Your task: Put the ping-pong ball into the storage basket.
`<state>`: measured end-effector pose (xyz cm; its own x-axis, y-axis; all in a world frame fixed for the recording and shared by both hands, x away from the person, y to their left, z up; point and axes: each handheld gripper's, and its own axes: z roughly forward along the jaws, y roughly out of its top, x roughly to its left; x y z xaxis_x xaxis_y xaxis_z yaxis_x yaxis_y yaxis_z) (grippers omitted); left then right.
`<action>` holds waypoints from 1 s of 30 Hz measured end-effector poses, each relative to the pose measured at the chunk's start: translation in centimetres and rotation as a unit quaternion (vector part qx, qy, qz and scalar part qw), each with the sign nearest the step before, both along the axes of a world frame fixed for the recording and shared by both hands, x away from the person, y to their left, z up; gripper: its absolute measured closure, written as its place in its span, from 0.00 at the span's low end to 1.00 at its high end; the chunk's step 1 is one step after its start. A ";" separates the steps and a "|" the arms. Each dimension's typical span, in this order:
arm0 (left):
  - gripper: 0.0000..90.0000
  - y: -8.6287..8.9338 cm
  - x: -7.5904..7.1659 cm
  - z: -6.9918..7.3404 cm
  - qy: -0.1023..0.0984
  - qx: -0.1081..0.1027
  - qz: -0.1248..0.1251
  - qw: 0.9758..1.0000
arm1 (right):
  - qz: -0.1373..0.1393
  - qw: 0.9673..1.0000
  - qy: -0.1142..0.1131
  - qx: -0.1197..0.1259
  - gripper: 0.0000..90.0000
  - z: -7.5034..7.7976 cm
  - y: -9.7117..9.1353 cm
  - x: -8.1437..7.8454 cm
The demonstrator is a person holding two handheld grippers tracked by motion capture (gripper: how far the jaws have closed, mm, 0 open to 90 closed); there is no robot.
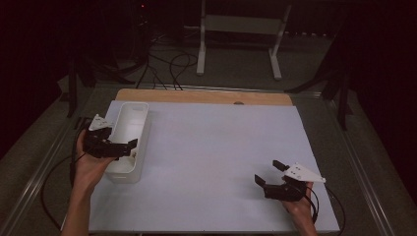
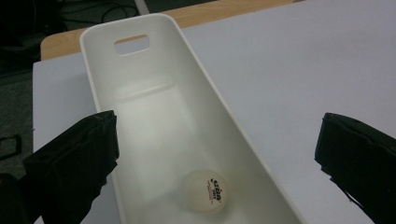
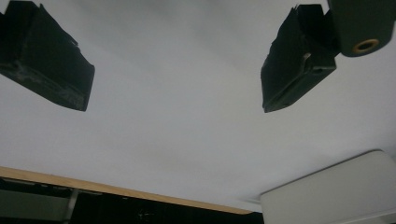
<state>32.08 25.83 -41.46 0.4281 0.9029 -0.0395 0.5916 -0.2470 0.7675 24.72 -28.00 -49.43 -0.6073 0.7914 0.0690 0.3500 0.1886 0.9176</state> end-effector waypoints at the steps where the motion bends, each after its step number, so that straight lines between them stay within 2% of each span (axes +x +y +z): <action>1: 0.00 0.0 0.0 0.0 -0.001 -0.001 -0.001 1.000 | 0.001 1.000 0.000 -0.001 0.11 0.0 0.0 0.0; 30: 0.00 -1.5 -1.5 -1.1 -0.022 -0.012 -0.028 0.999 | 0.000 1.000 -0.001 -0.001 0.11 0.0 0.1 -0.1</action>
